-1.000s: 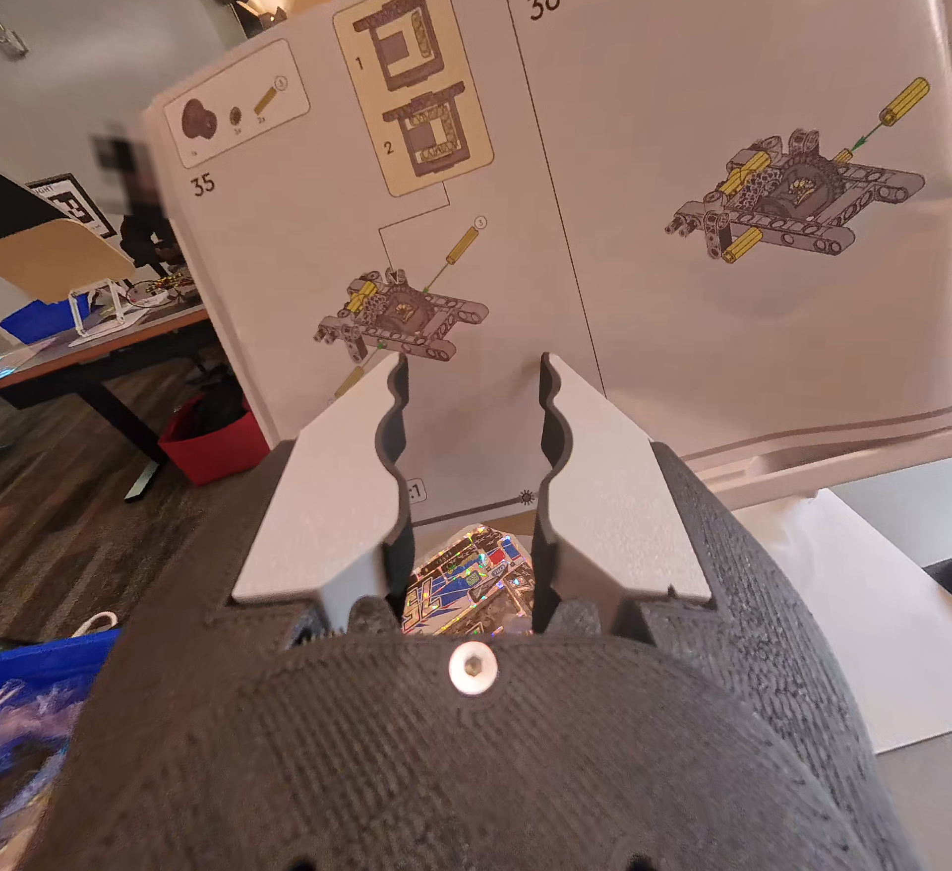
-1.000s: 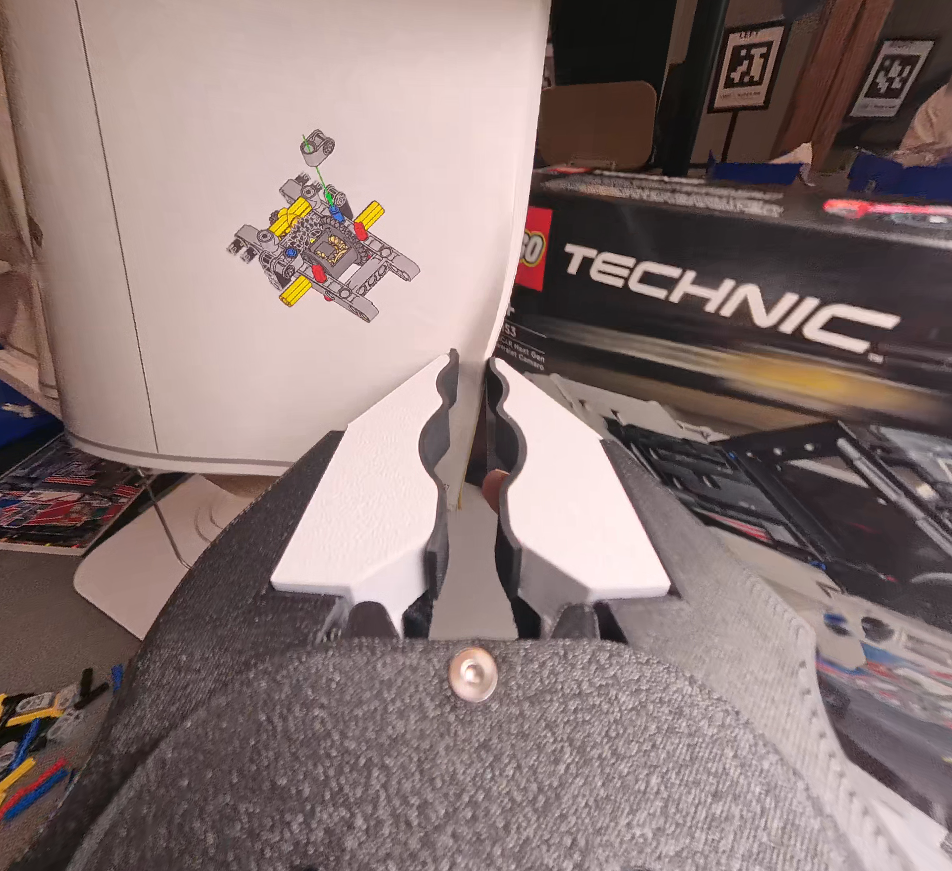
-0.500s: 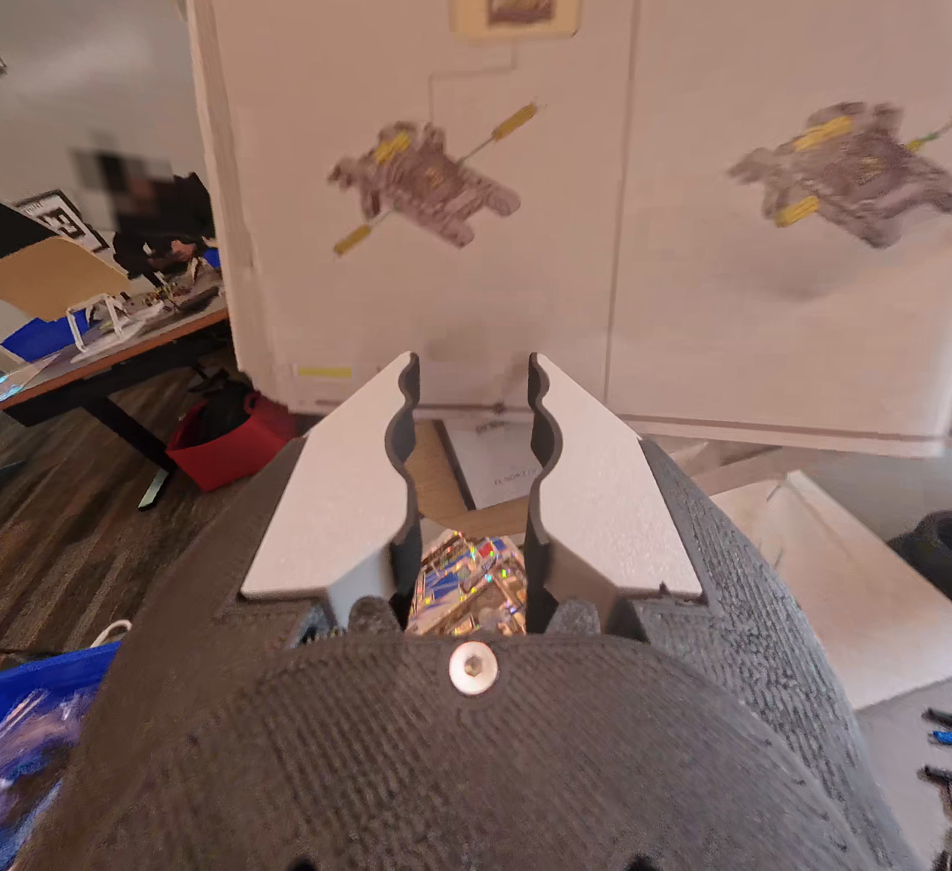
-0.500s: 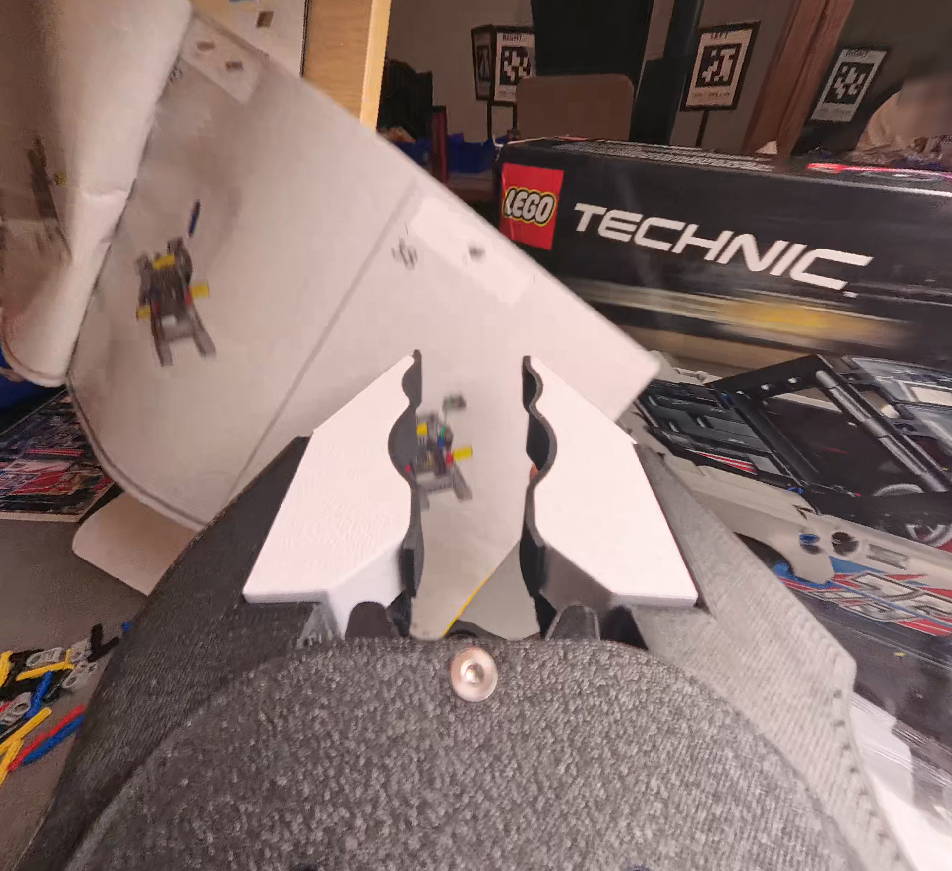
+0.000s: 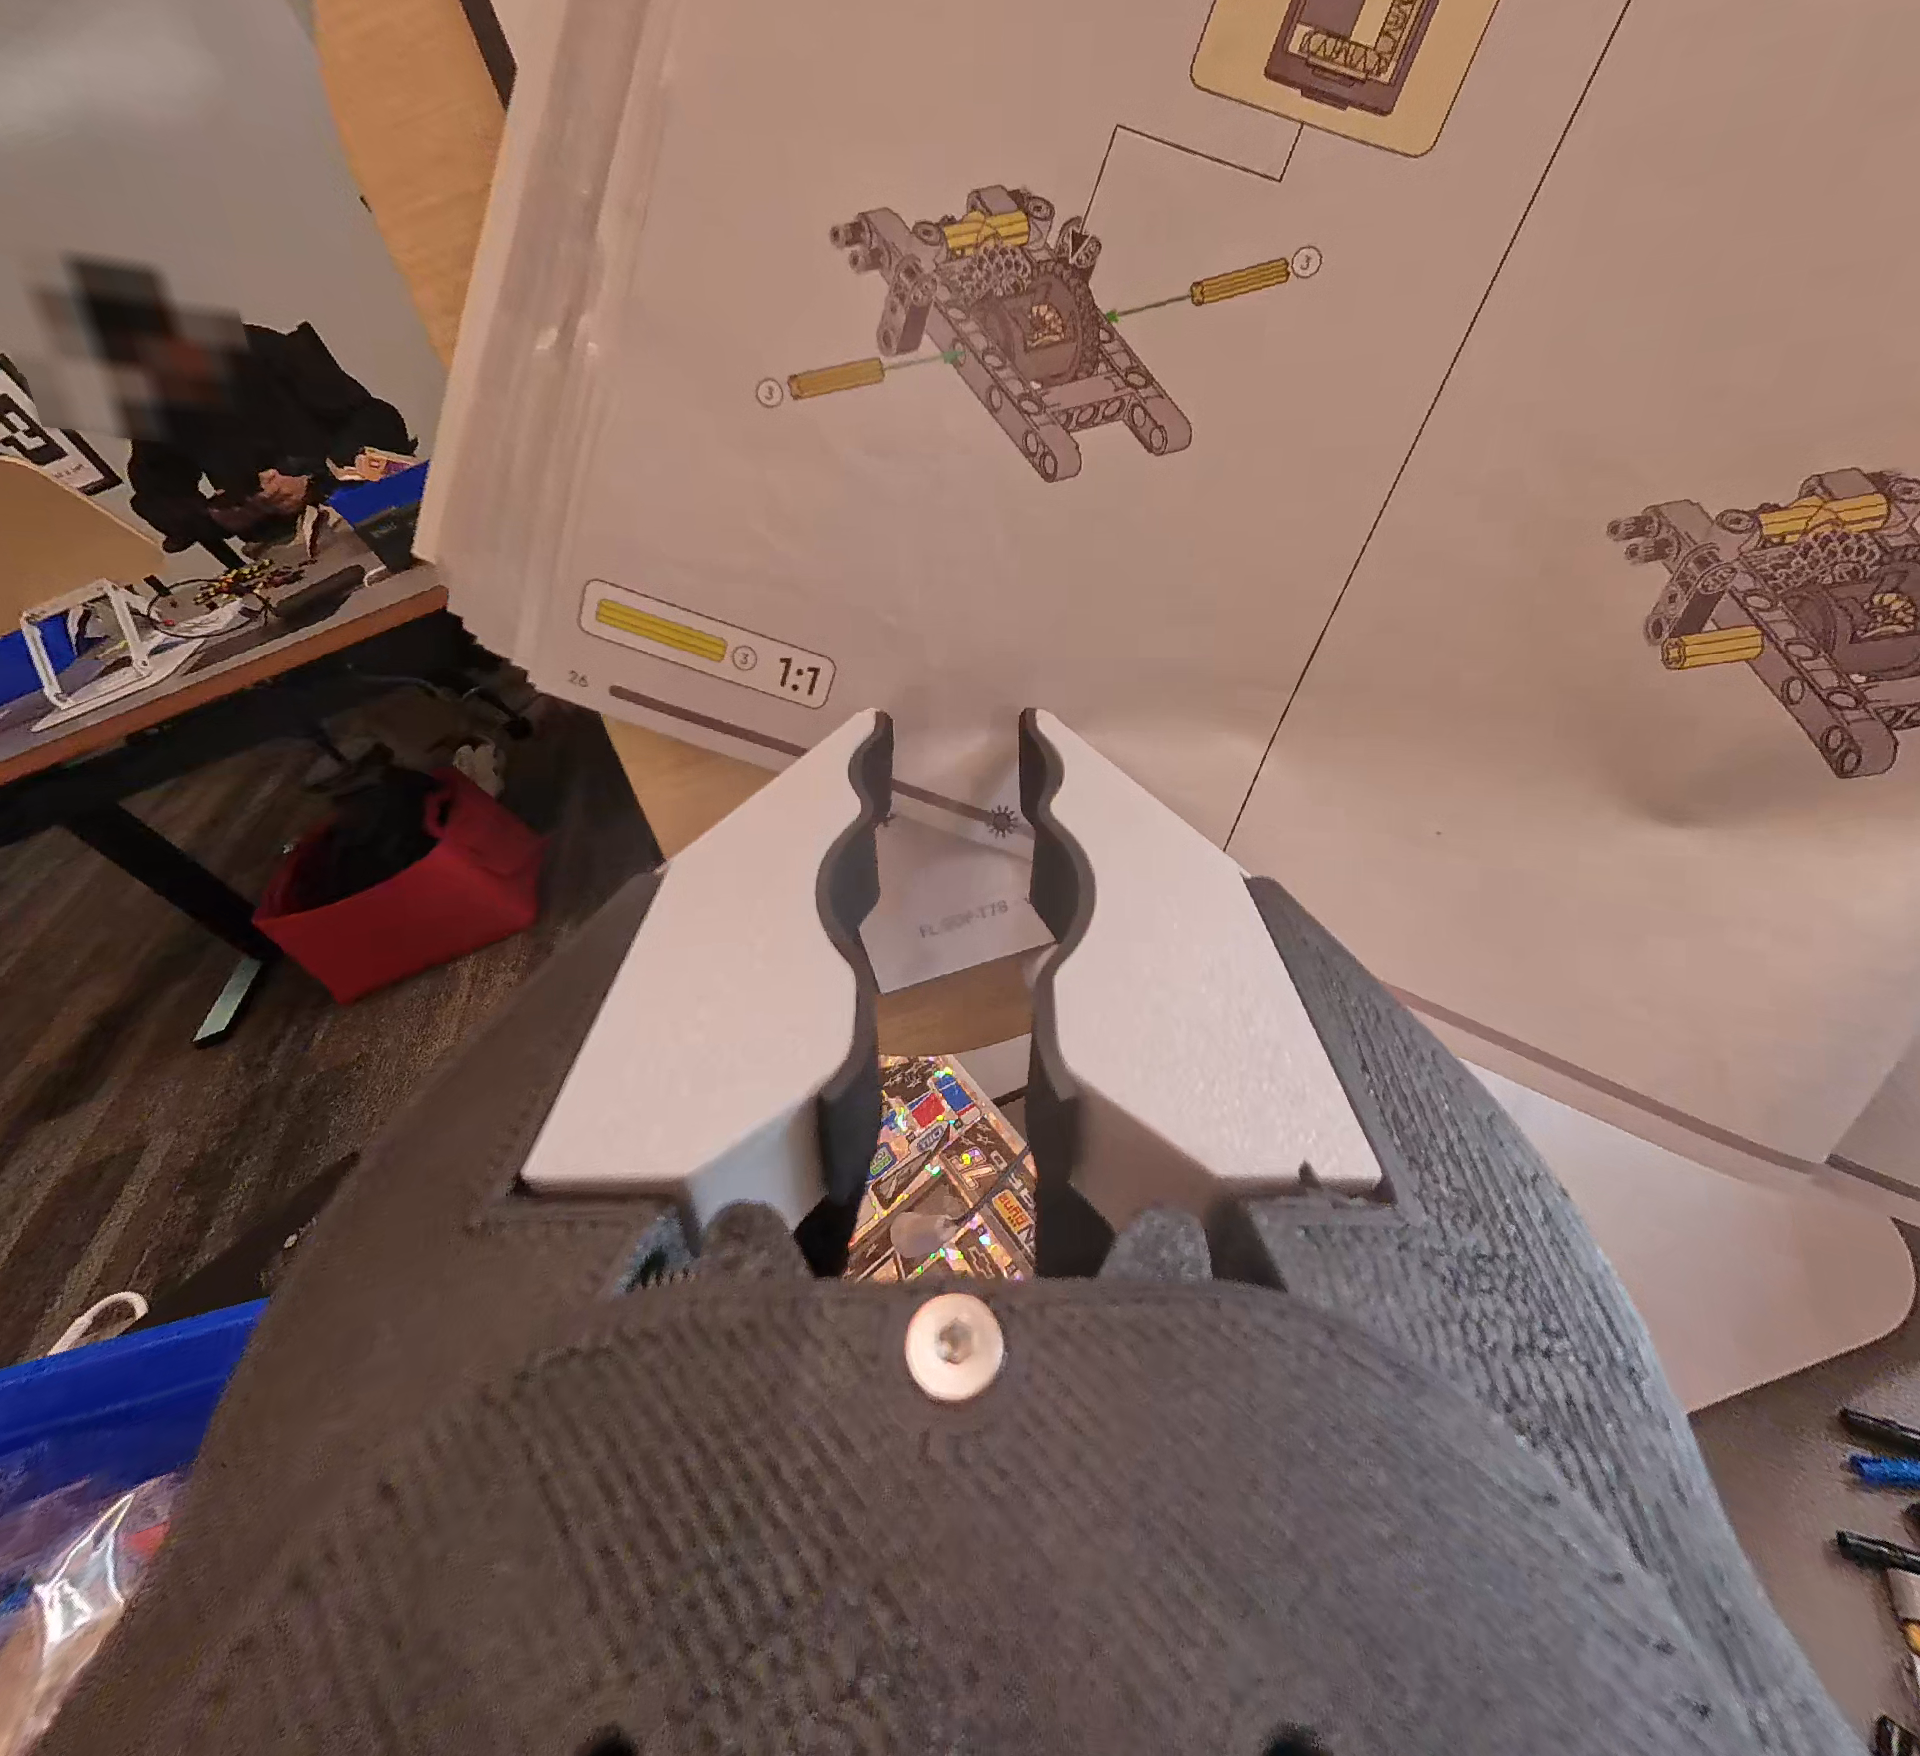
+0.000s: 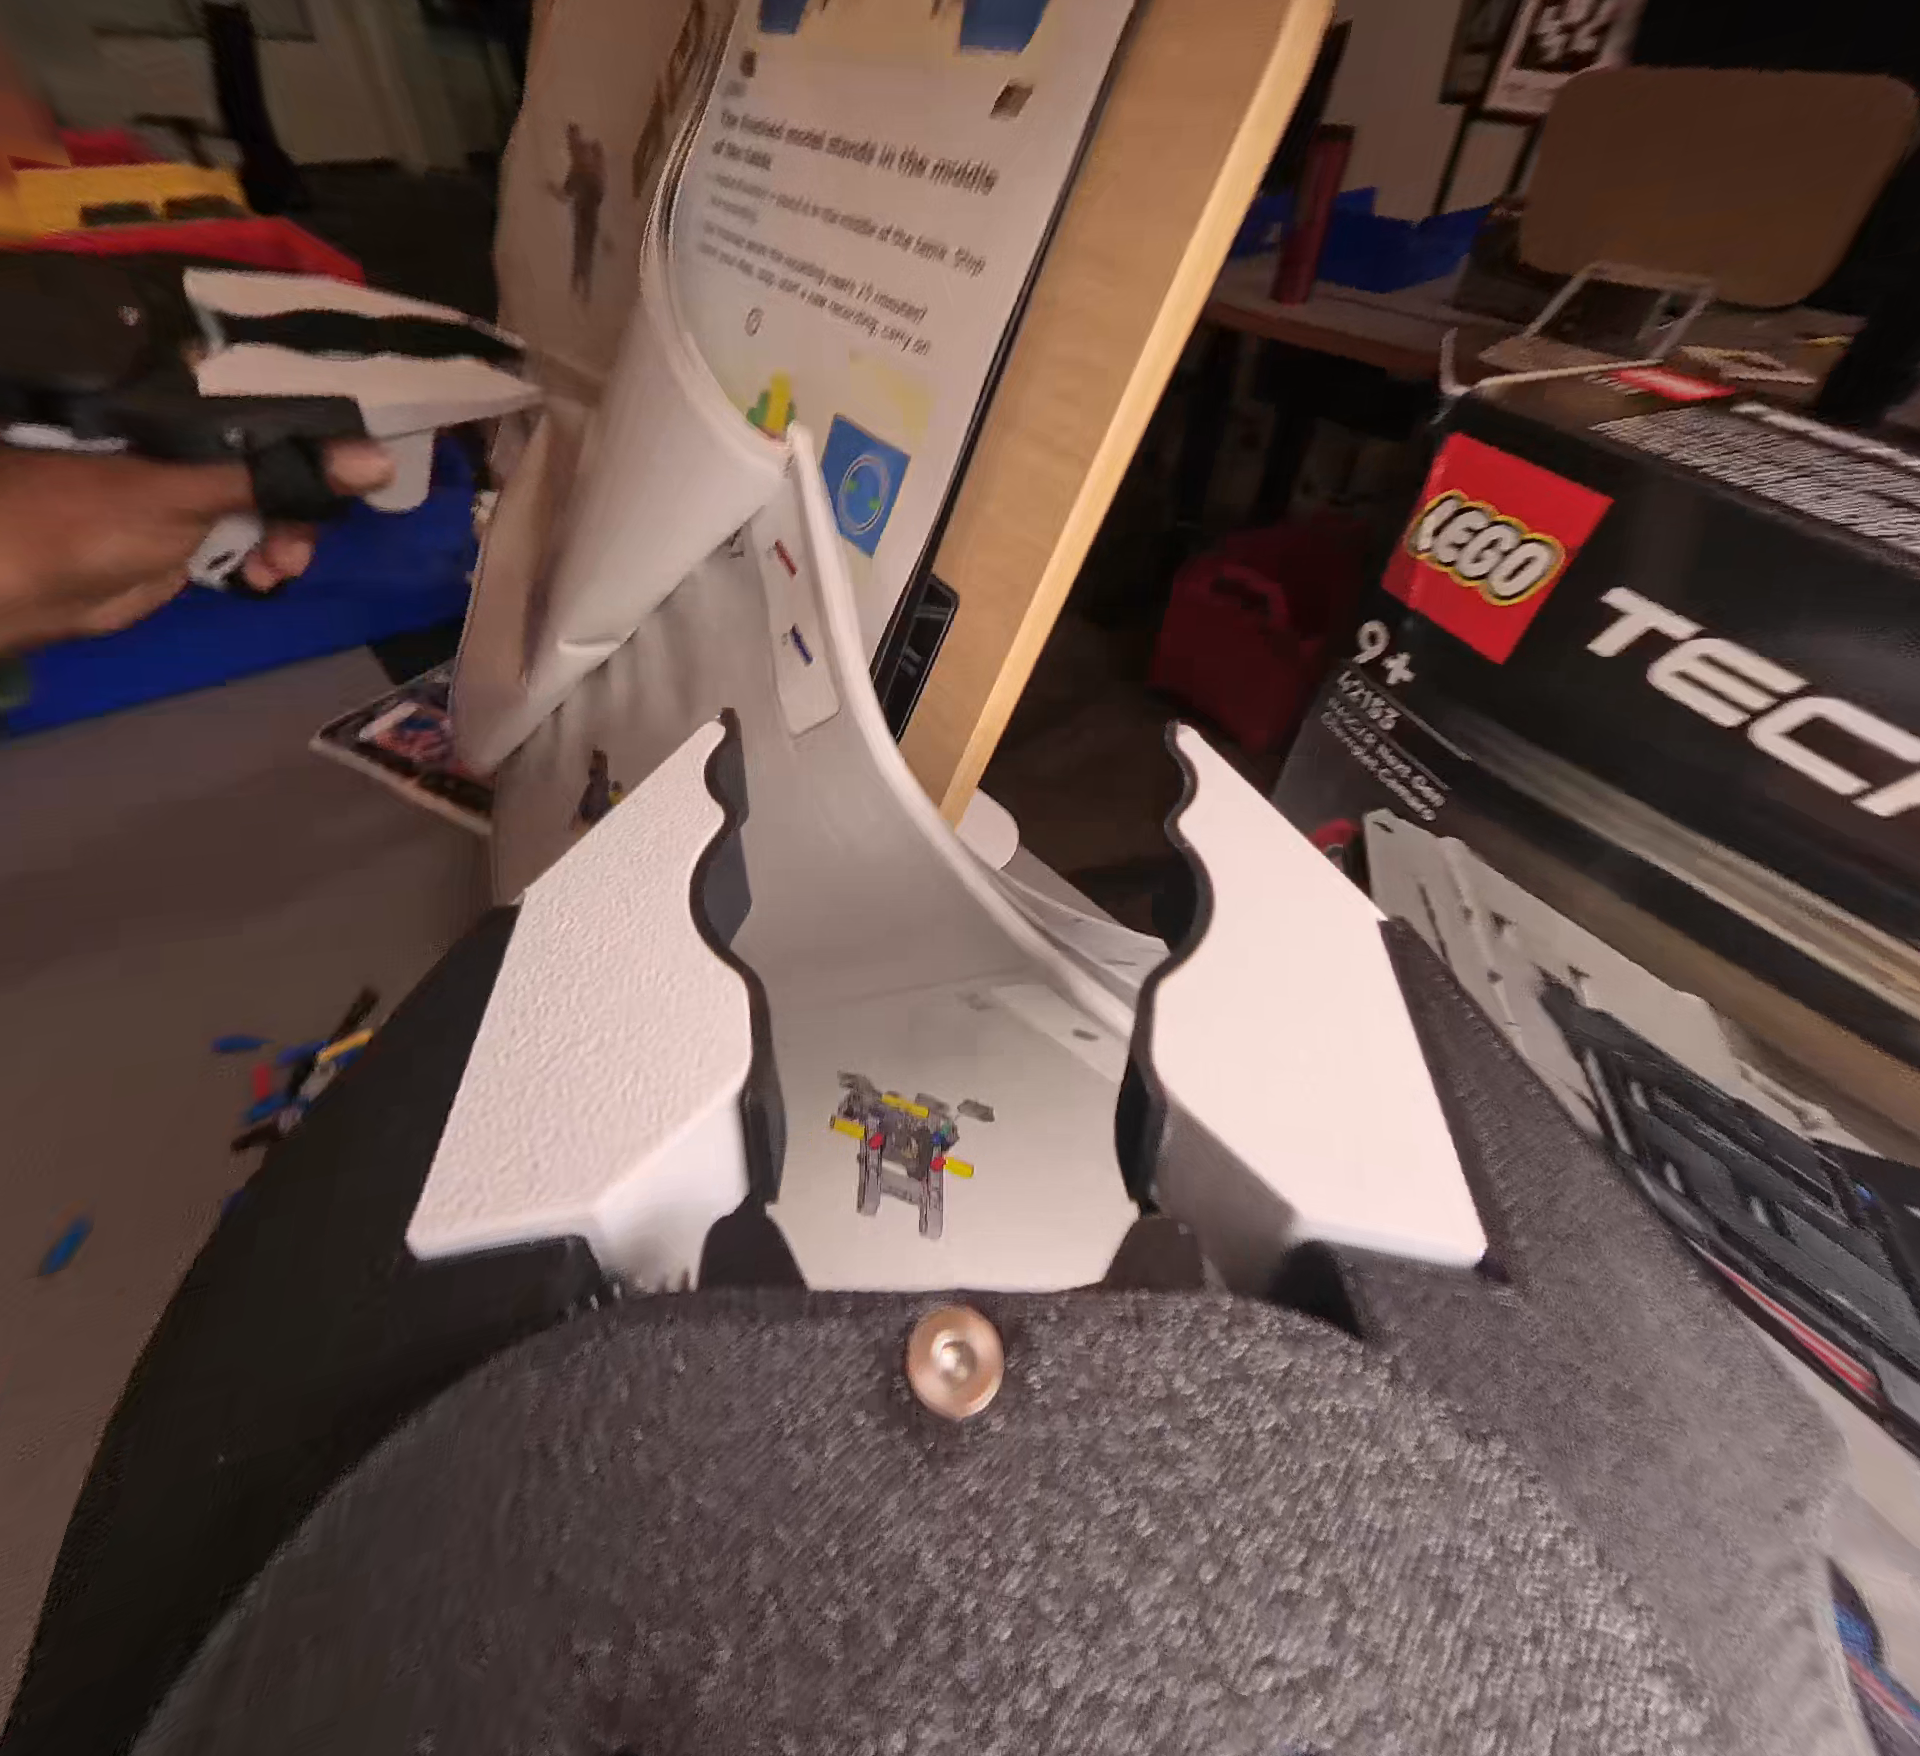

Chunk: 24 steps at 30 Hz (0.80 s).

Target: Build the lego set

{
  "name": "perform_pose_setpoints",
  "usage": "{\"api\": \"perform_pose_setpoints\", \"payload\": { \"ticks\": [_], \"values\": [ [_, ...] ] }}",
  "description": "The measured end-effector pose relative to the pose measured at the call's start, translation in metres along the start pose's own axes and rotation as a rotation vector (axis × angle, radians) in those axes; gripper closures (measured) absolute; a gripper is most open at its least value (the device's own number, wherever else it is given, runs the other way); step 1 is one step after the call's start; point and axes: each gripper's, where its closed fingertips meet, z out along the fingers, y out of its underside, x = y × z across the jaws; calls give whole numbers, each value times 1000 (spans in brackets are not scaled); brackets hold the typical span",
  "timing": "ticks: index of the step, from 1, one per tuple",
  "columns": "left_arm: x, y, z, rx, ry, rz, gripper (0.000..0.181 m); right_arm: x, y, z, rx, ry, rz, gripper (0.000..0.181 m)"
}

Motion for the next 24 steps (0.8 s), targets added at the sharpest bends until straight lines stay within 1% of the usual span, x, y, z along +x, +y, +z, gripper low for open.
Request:
{"api": "perform_pose_setpoints", "payload": {
  "ticks": [1,2,3,4,6,8,12,16,19,22,24],
  "values": [
    [0,0,0,2,0,-1,159,-6,12,4,-58,-45,-32,100],
    [0,0,0,3,0,-1,159,-9,25,10,-125,-73,-62,100],
    [0,0,0,3,0,-1,159,-14,37,15,-181,-105,-91,106],
    [0,0,0,1,1,-2,159,-19,43,19,-217,-130,-114,126],
    [0,0,0,-4,5,-1,160,-20,44,18,-285,-132,-160,142],
    [-3,0,-1,-8,2,-6,157,-21,38,10,-357,-96,-215,153],
    [-12,3,-5,-9,-20,-29,155,-43,10,-5,-386,-100,-322,166],
    [-23,7,-10,-18,-47,-36,153,-64,-26,-9,-447,-82,-430,172],
    [-34,10,-13,-23,-61,-63,152,-69,-63,2,-509,-40,-509,174],
    [-47,15,-11,-31,-79,-88,150,-69,-101,22,-591,-14,-601,173],
    [-56,14,-11,-24,-96,-86,148,-63,-124,37,-652,2,-671,173]
  ]
}}
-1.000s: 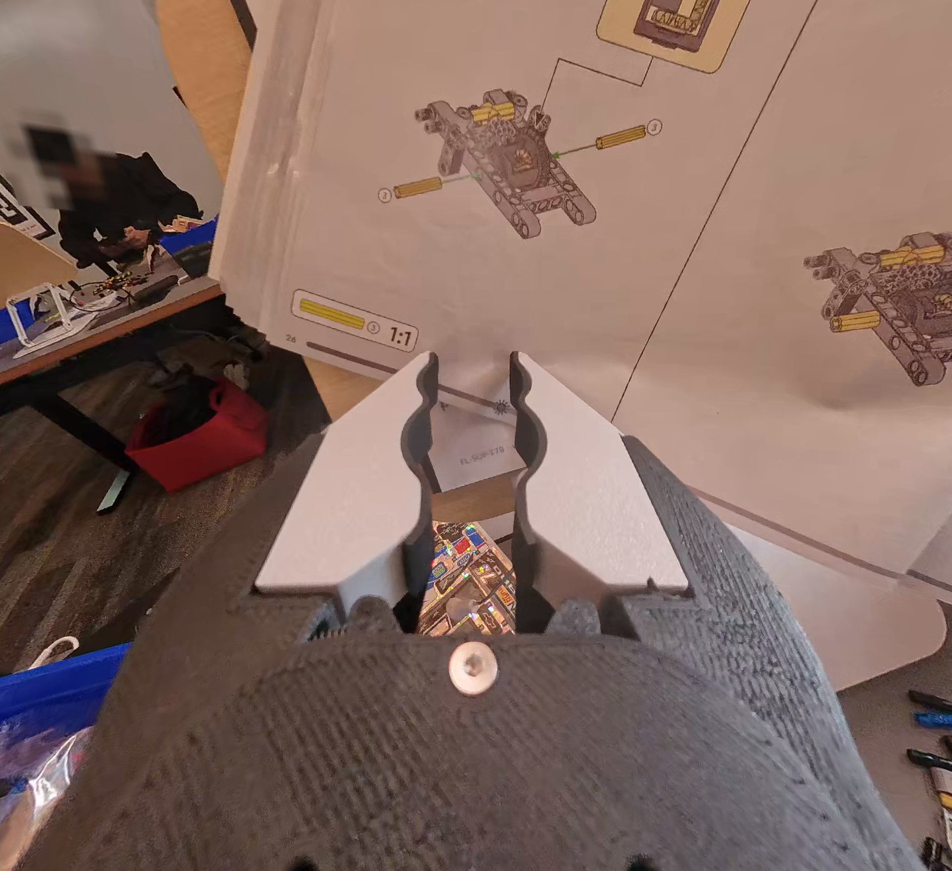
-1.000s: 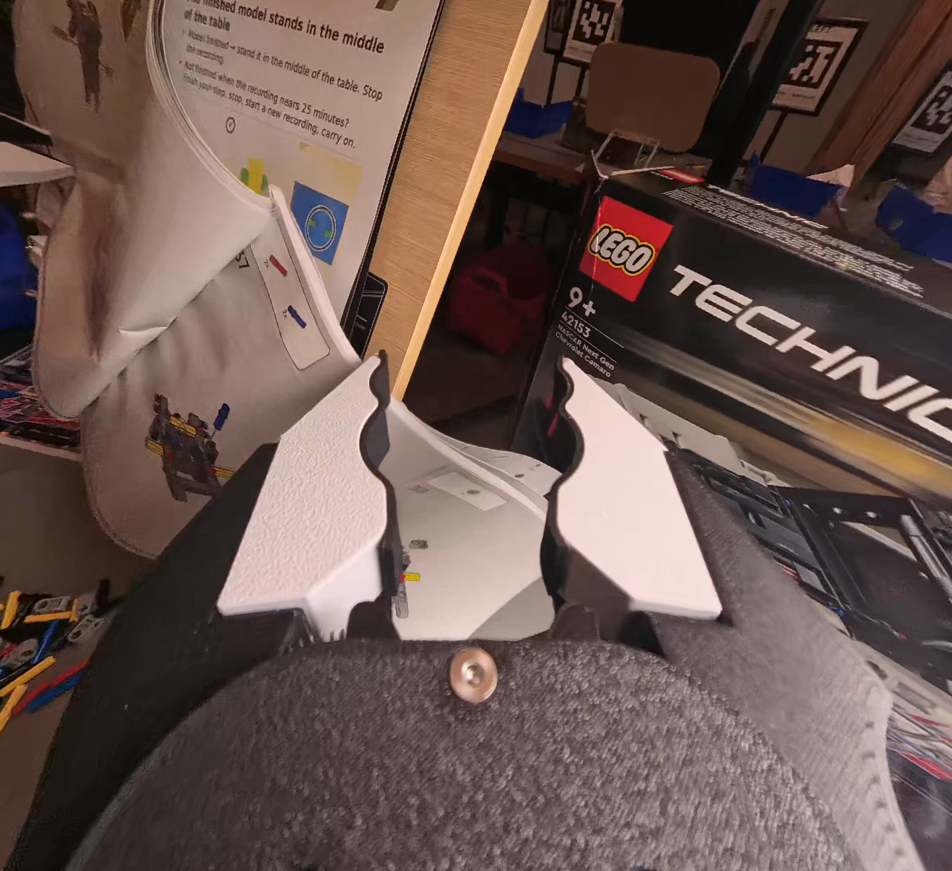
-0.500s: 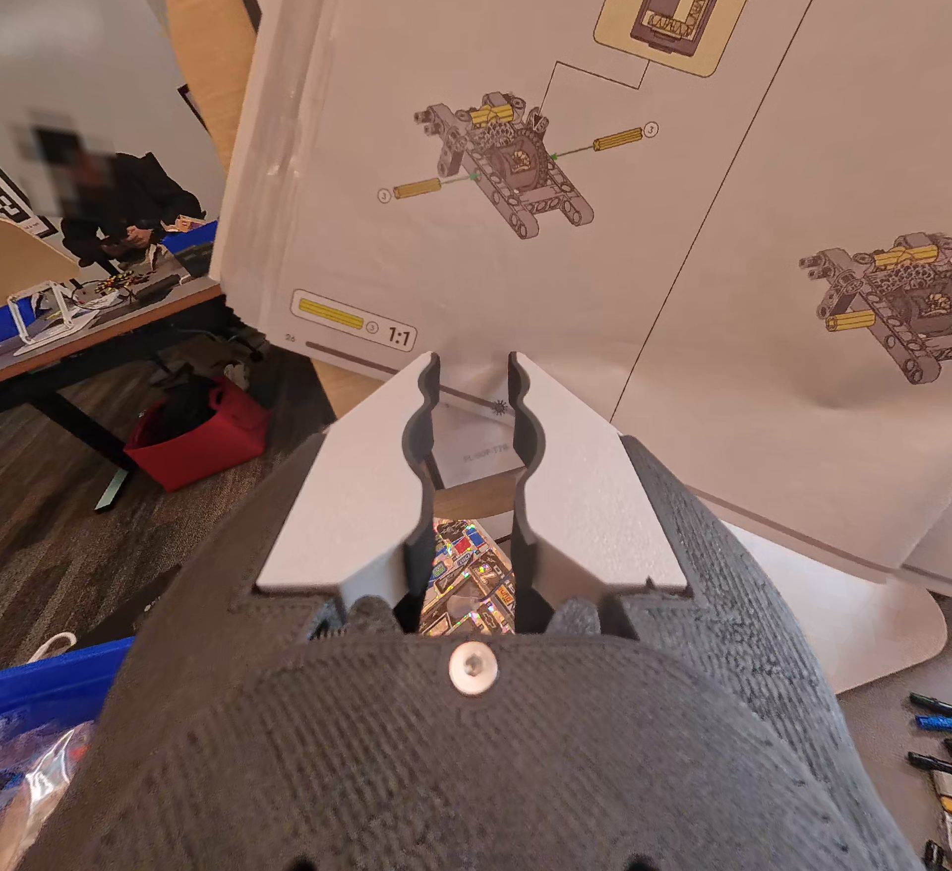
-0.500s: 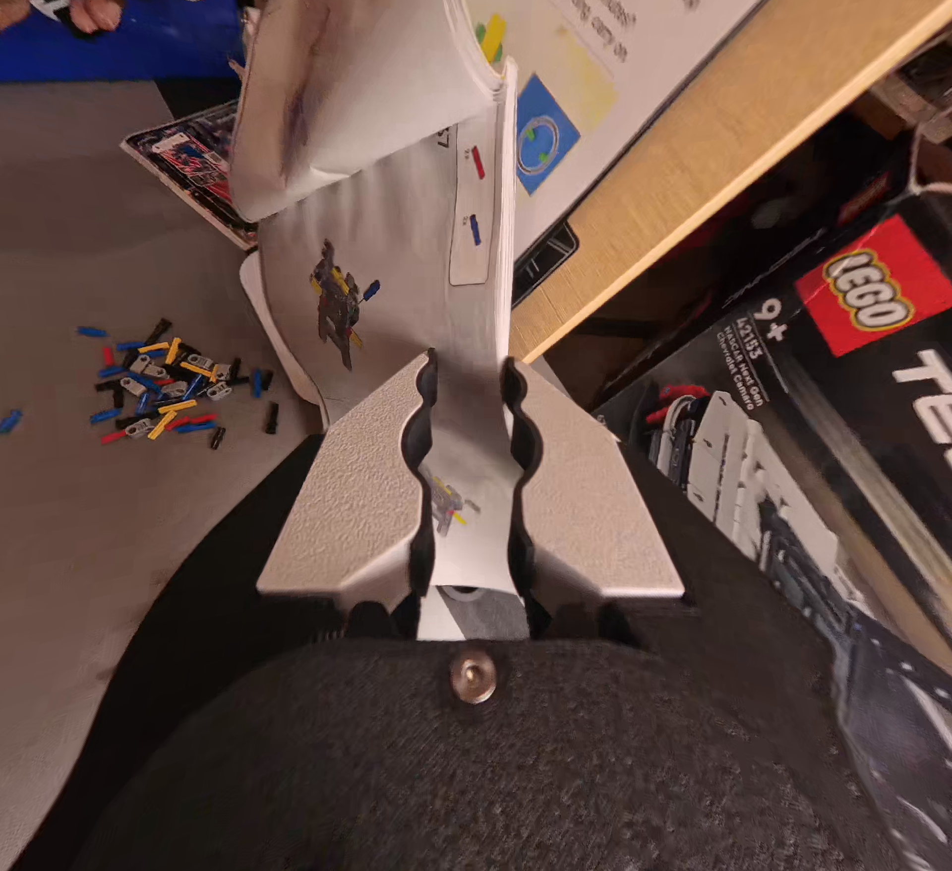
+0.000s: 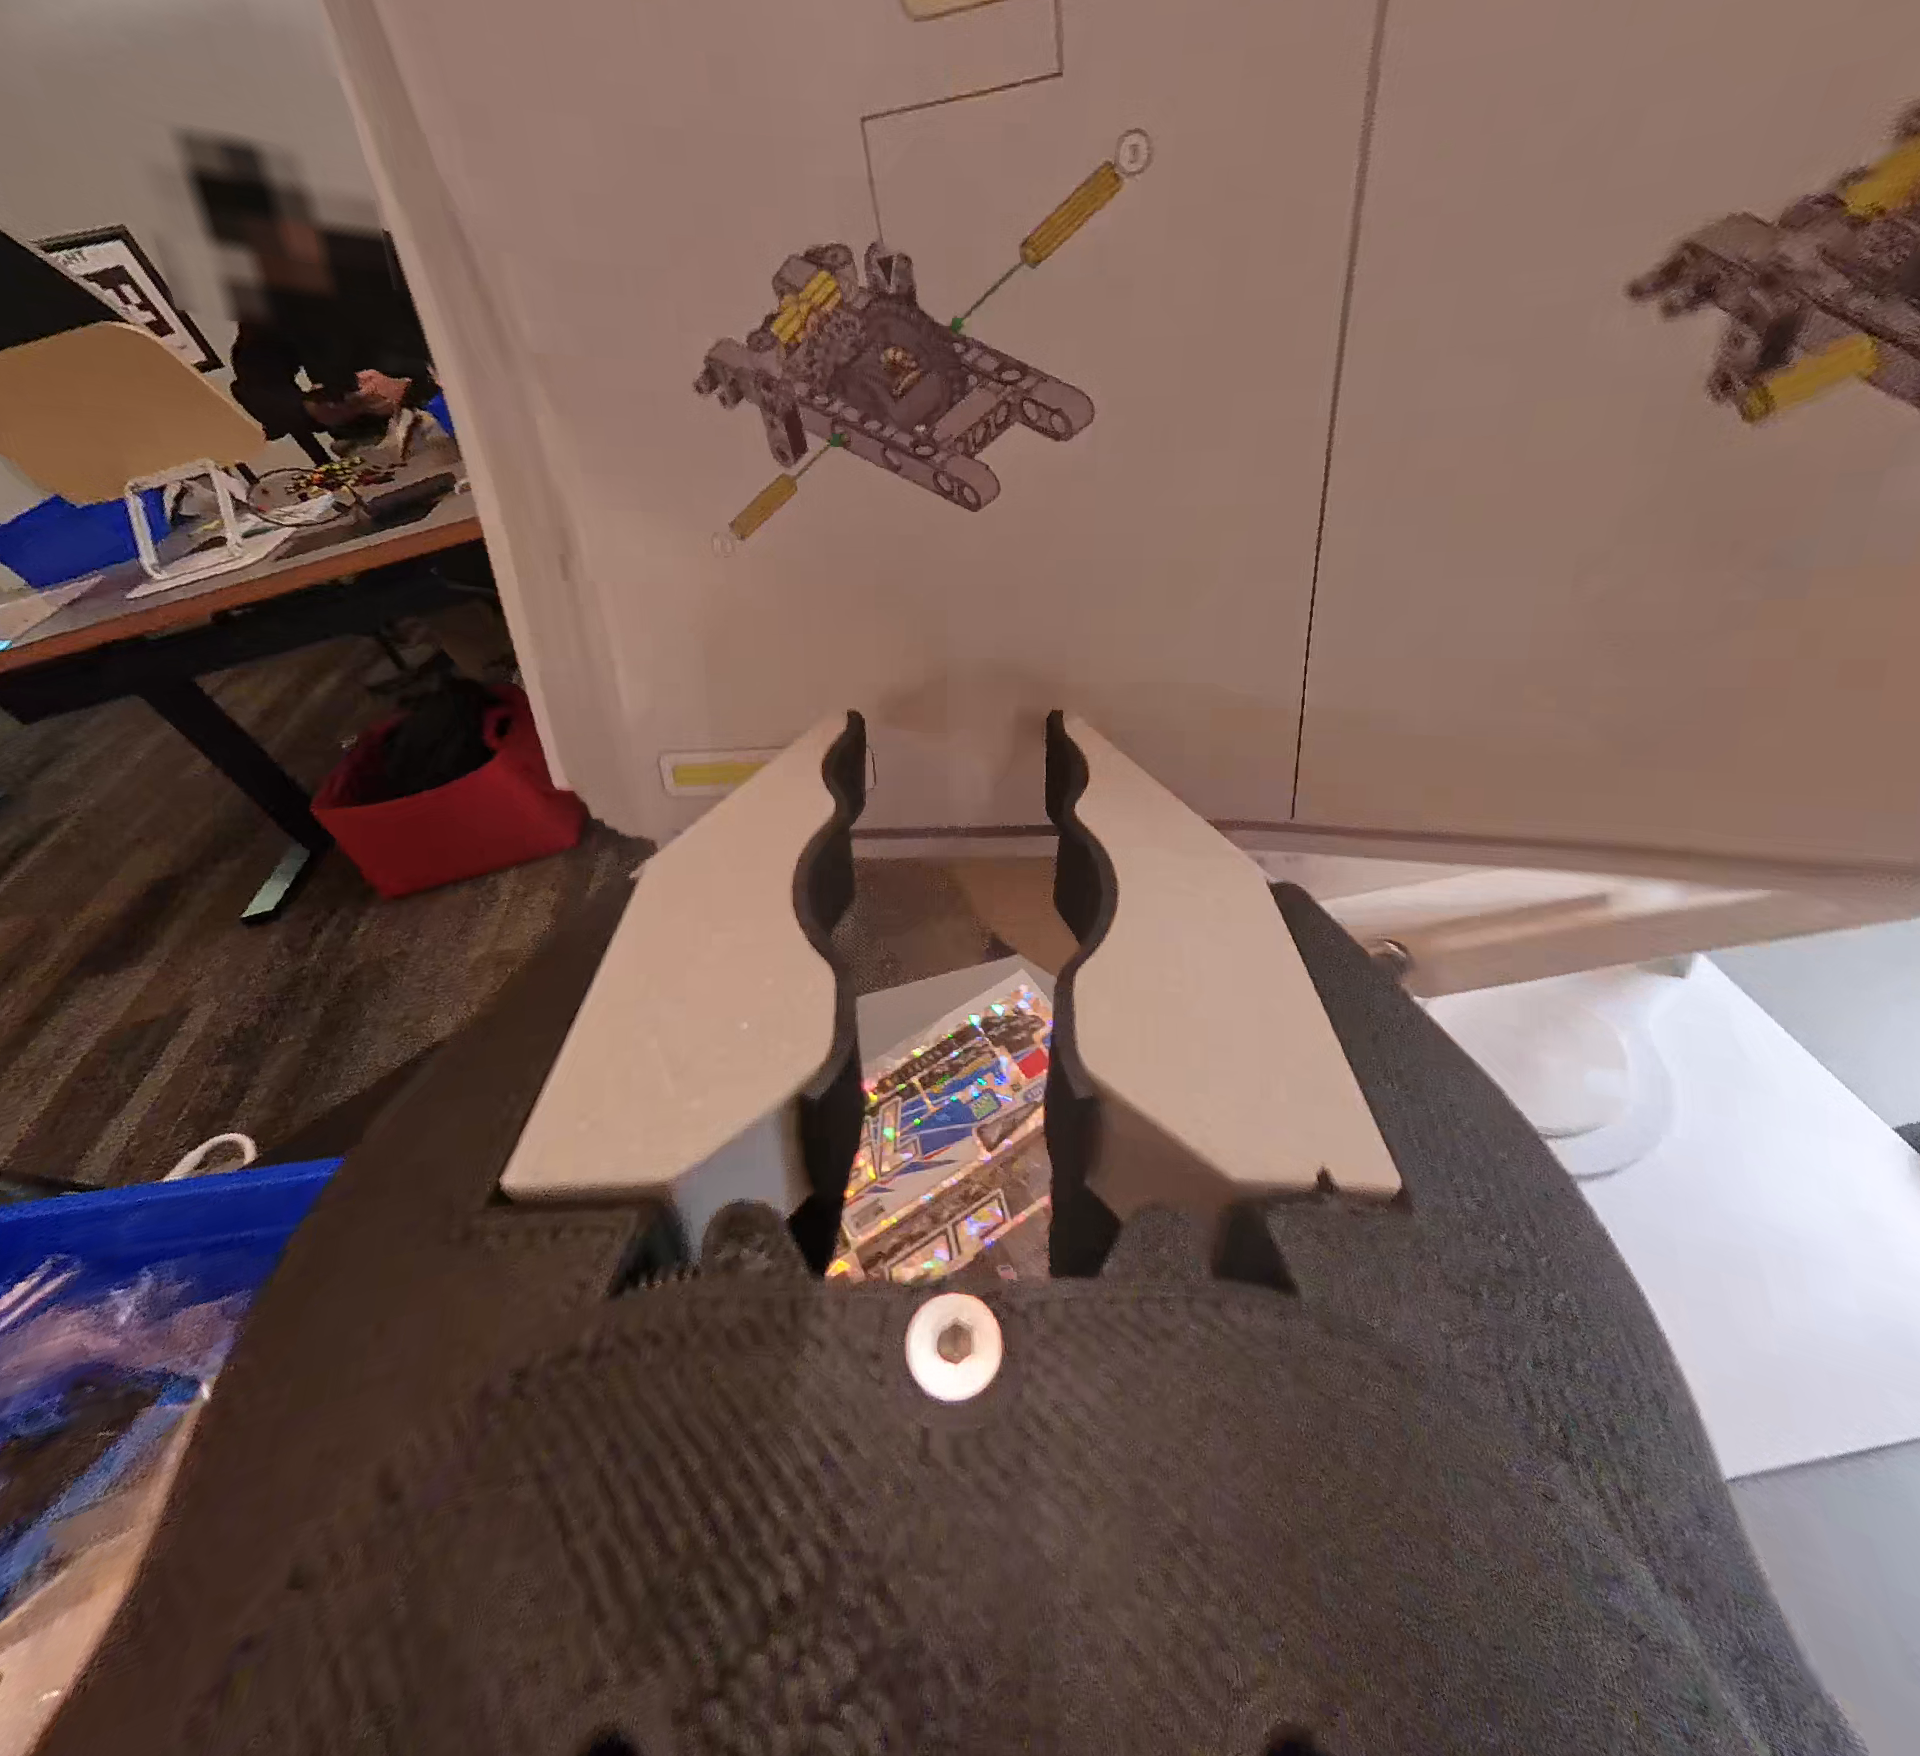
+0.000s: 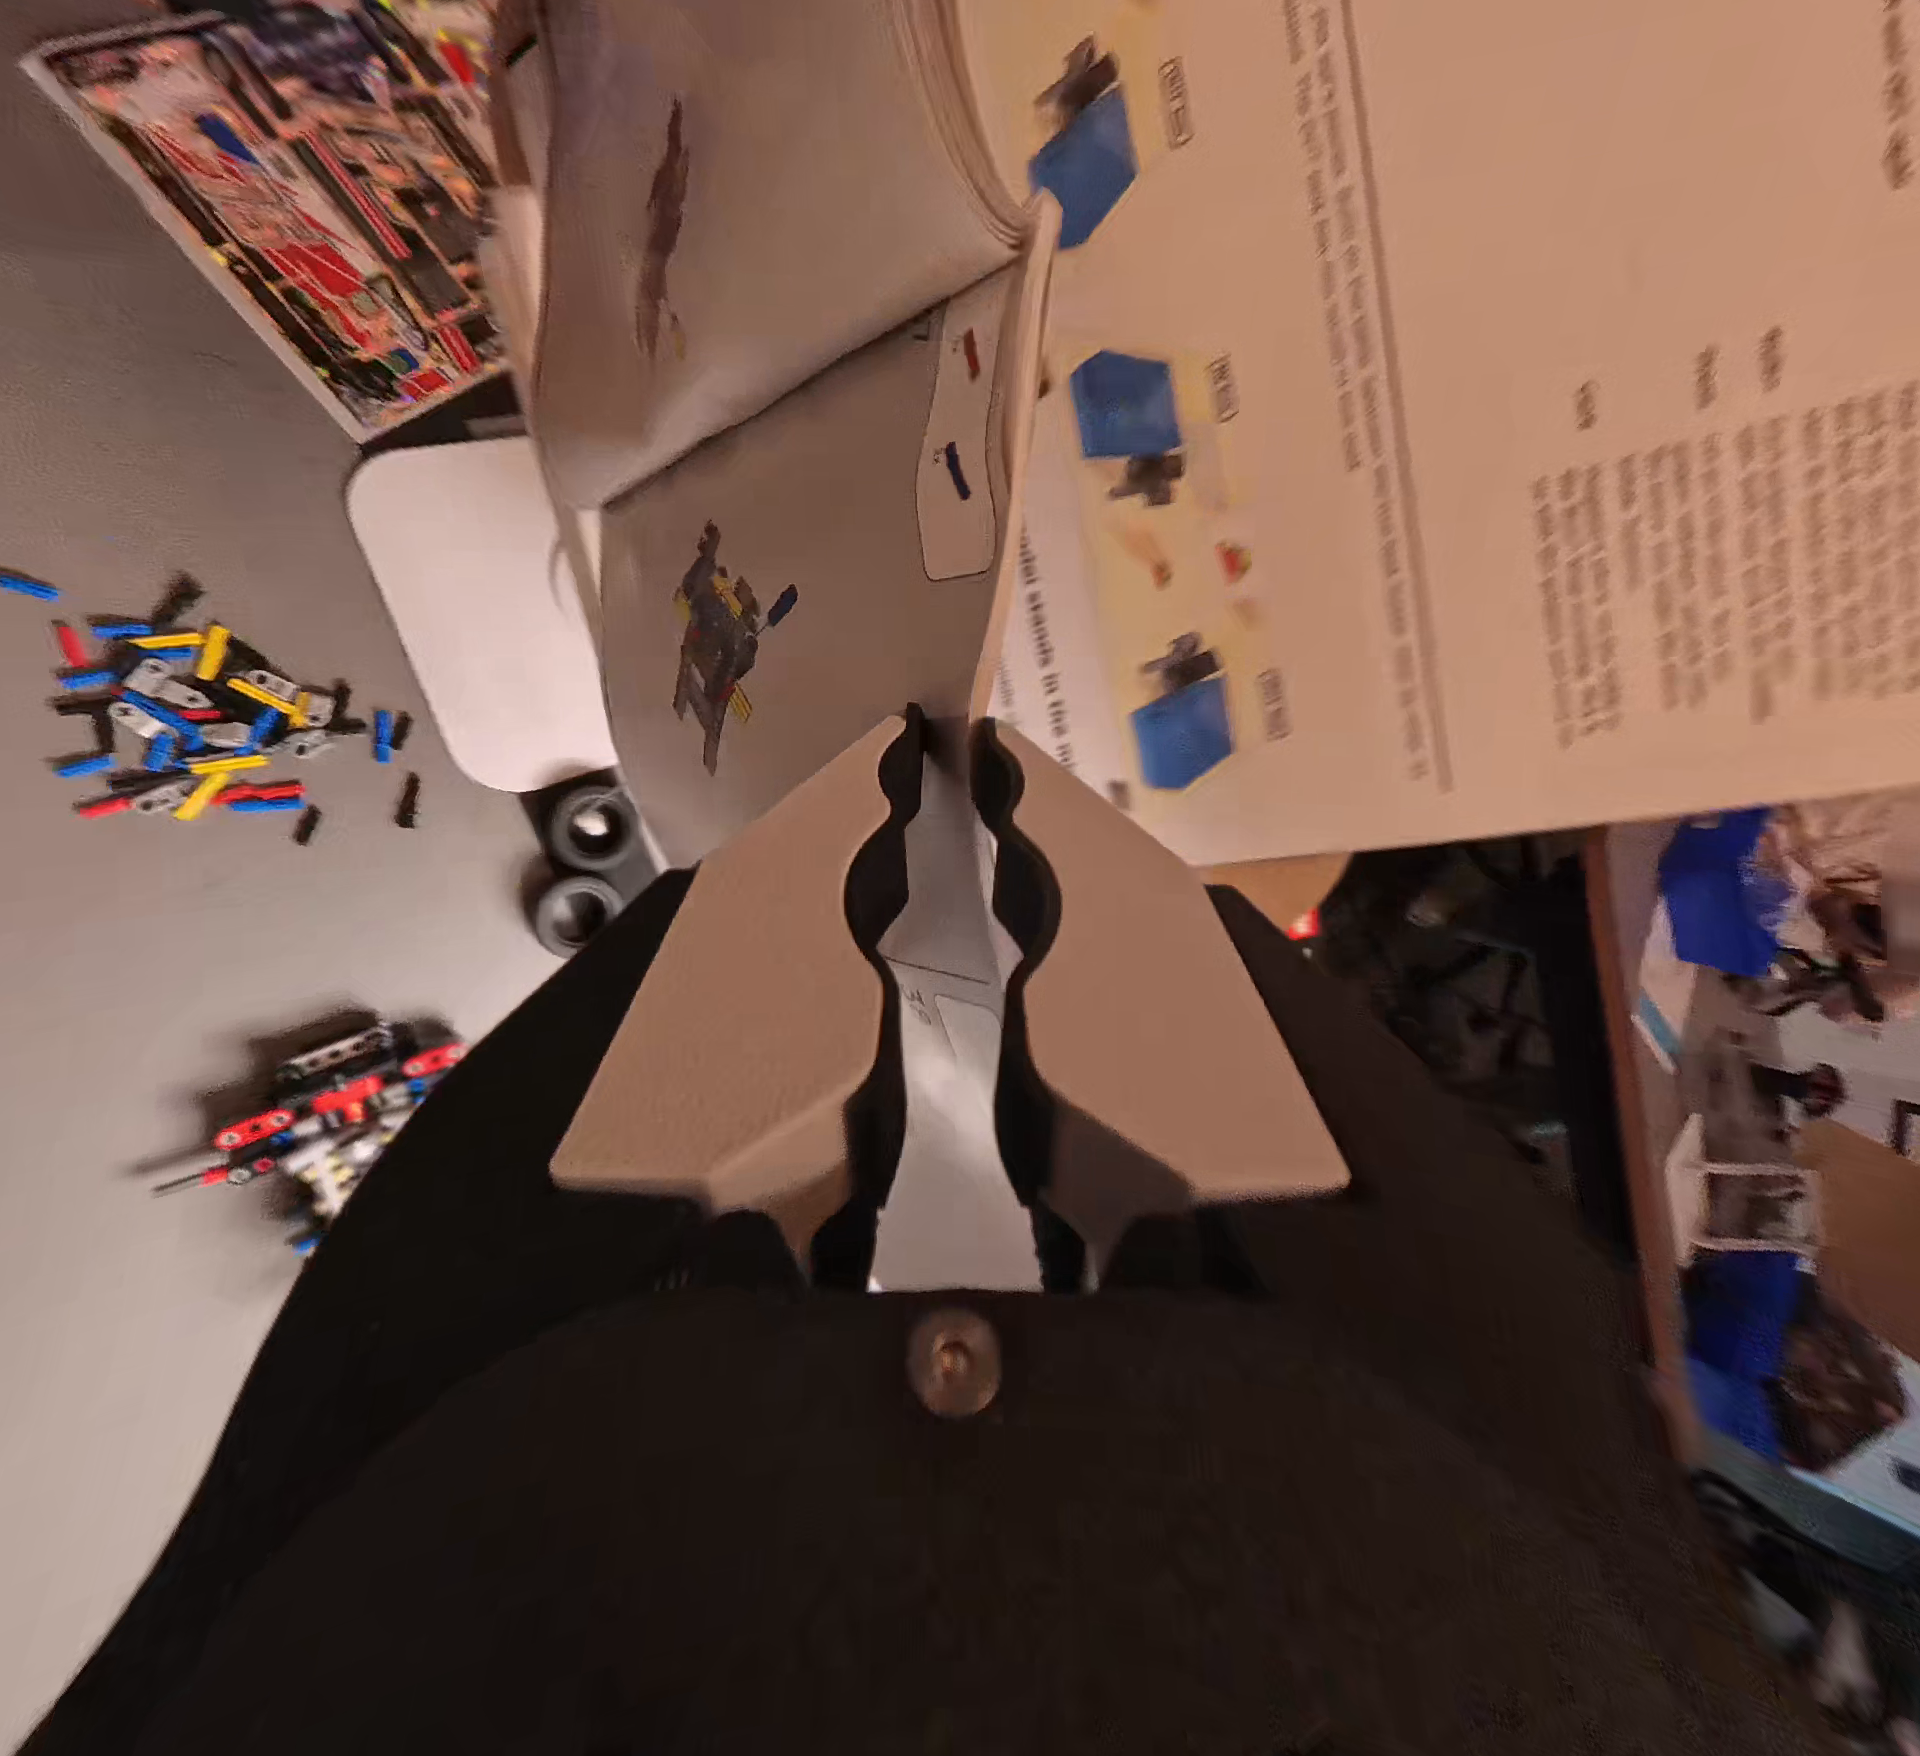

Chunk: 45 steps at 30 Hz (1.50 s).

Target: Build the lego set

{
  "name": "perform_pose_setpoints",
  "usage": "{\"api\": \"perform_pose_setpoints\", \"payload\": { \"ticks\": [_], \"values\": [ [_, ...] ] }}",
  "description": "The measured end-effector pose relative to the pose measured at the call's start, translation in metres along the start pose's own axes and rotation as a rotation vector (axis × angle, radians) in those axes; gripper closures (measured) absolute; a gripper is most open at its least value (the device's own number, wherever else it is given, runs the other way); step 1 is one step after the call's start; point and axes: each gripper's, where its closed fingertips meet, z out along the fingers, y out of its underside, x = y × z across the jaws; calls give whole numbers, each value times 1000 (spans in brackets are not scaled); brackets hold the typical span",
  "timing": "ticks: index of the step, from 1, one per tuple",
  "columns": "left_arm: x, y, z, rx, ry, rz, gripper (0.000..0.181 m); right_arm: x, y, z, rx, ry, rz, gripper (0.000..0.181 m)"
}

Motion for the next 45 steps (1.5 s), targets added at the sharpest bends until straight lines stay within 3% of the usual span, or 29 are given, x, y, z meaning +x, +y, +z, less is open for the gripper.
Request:
{"api": "perform_pose_setpoints", "payload": {
  "ticks": [3,6,9,12,16,21,25,27,29,34,38,40,45],
  "values": [
    [-7,0,2,-2,-5,2,146,31,-21,7,-124,31,-83,172],
    [-13,8,1,-6,-20,17,150,37,-37,22,-165,55,-118,171],
    [-22,25,-3,-9,-43,54,155,23,-28,44,-197,59,-158,168],
    [-27,39,-5,-41,-35,48,151,33,-29,50,-170,174,-167,164],
    [-29,34,-10,-26,-14,51,147,46,-25,52,-167,317,-218,166],
    [-23,9,-24,23,9,9,145,44,-34,38,-60,342,-154,142],
    [-15,-9,-35,65,44,-3,144,28,-39,-7,187,392,65,138],
    [-10,-14,-39,83,75,-15,144,0,-21,-20,302,354,234,138],
    [-3,-13,-40,77,95,-10,144,-37,13,-11,339,317,364,140],
    [41,-15,-42,98,217,6,159,-109,96,66,304,333,566,148],
    [73,-10,-38,78,240,93,162,-97,121,101,279,482,616,163],
    [79,-4,-33,51,230,139,163,-85,126,104,295,531,637,181],
    [83,3,-25,40,218,159,162,-69,127,111,281,542,604,181]
  ]
}}
